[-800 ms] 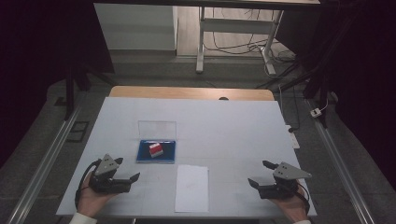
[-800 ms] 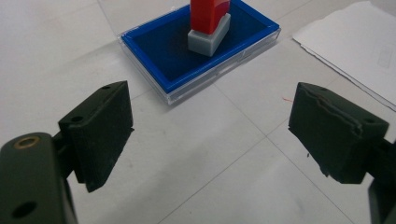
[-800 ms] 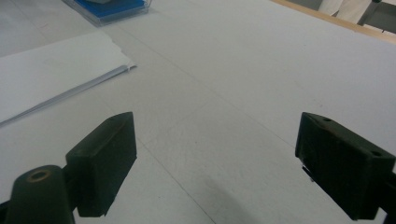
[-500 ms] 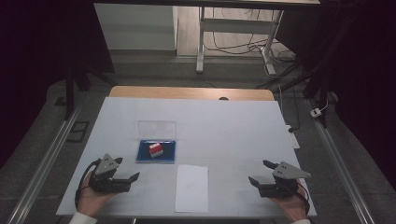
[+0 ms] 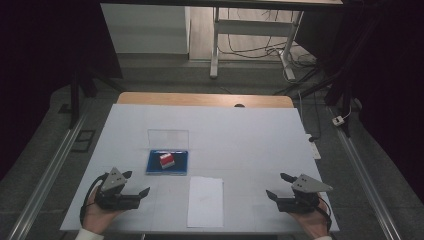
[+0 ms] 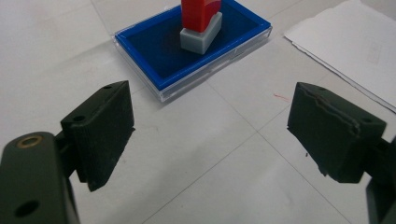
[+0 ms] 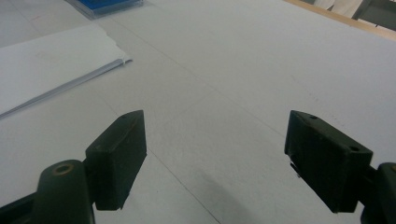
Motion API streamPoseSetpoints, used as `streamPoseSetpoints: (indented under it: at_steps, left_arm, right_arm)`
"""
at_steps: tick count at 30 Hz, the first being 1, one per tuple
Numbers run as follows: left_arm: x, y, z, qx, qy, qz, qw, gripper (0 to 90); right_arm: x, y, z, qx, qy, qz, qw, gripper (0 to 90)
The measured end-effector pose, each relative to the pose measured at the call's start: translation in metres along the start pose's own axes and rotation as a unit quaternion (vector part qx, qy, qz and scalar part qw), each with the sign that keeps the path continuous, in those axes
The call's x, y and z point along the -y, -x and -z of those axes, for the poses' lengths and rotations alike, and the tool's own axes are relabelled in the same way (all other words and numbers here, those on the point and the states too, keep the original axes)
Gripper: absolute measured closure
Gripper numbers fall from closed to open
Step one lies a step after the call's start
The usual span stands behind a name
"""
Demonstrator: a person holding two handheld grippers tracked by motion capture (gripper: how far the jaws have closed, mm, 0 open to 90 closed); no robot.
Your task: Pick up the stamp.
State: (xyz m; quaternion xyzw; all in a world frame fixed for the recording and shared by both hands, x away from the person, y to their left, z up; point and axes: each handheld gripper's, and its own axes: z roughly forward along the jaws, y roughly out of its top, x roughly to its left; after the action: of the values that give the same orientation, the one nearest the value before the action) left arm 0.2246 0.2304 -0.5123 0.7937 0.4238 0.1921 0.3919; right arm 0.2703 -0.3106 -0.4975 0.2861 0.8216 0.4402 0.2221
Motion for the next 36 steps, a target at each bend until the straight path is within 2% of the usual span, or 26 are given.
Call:
streamPoseSetpoints:
  at_steps: [12,19,22,25,36]
  left_arm:
    - [-0.007,0.001,0.002,-0.003,-0.004,-0.01,0.9999,15.6]
    - [-0.013,-0.002,0.004,0.001,-0.011,-0.009,0.9999,16.4]
    - [-0.017,-0.004,0.004,0.005,-0.014,-0.01,0.9998,16.6]
    - [-0.022,-0.004,0.002,0.009,-0.019,-0.012,0.9997,16.7]
    - [-0.06,-0.005,-0.003,0.018,-0.029,-0.045,0.9984,17.5]
  right_arm:
    - [0.003,0.001,-0.002,-0.005,0.003,-0.007,1.0,22.7]
    - [0.004,0.003,0.0,0.0,0.003,-0.012,0.9999,23.3]
    - [0.004,0.002,-0.002,-0.005,0.0,-0.011,0.9999,23.3]
    - [0.005,0.001,-0.004,-0.006,-0.003,-0.009,0.9999,23.5]
    - [0.009,0.001,-0.001,-0.006,-0.005,-0.014,0.9999,24.4]
